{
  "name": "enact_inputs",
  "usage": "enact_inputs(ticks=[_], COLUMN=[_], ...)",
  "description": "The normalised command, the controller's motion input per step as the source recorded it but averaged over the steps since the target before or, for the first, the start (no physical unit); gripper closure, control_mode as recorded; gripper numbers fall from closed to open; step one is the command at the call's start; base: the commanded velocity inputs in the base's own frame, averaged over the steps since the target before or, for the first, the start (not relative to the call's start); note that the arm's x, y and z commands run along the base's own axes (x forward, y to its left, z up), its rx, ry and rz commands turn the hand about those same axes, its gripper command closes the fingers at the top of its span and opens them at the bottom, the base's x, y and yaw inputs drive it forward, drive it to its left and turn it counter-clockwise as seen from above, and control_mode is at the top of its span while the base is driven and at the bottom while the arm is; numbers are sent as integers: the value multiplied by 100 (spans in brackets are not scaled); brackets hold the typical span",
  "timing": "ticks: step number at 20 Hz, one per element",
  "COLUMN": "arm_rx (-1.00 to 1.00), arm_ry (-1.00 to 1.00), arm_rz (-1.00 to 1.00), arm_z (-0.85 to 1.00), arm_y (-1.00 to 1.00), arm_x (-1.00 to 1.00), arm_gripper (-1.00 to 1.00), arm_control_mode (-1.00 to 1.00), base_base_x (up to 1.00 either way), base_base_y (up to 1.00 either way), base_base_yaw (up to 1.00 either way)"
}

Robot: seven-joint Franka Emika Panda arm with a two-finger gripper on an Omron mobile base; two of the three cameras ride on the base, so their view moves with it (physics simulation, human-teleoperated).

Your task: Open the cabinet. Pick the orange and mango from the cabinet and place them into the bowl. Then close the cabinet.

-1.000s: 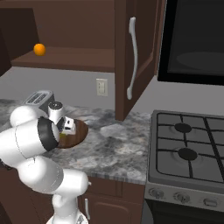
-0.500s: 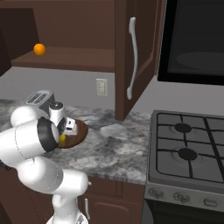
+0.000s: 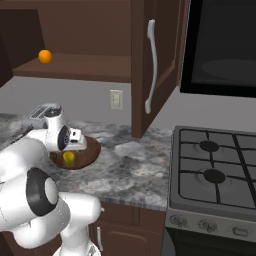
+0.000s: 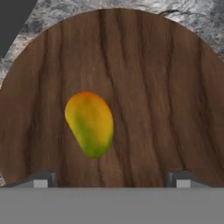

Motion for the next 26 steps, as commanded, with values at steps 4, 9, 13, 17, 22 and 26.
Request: enact_inputs(ticks=[4, 9, 13, 17, 22, 26], arm_rx=[0, 0, -1, 0, 3, 8], arm_ry=[4, 0, -8, -6, -5, -6], arm_rz=[0, 0, 0, 0, 0, 2], arm_z=[85, 62, 60, 74, 77, 67], arm_y=[-10, -14, 0, 0, -3, 0], arm_x=[-73, -65, -58, -35, -22, -9], arm_gripper=[-100, -100, -100, -100, -100, -100], arm_control_mode=[-100, -100, -100, -100, -100, -100], base_base_x=[0, 0, 0, 0, 0, 0], base_base_y=[0, 0, 0, 0, 0, 0], base_base_yaw=[0, 0, 0, 0, 0, 0])
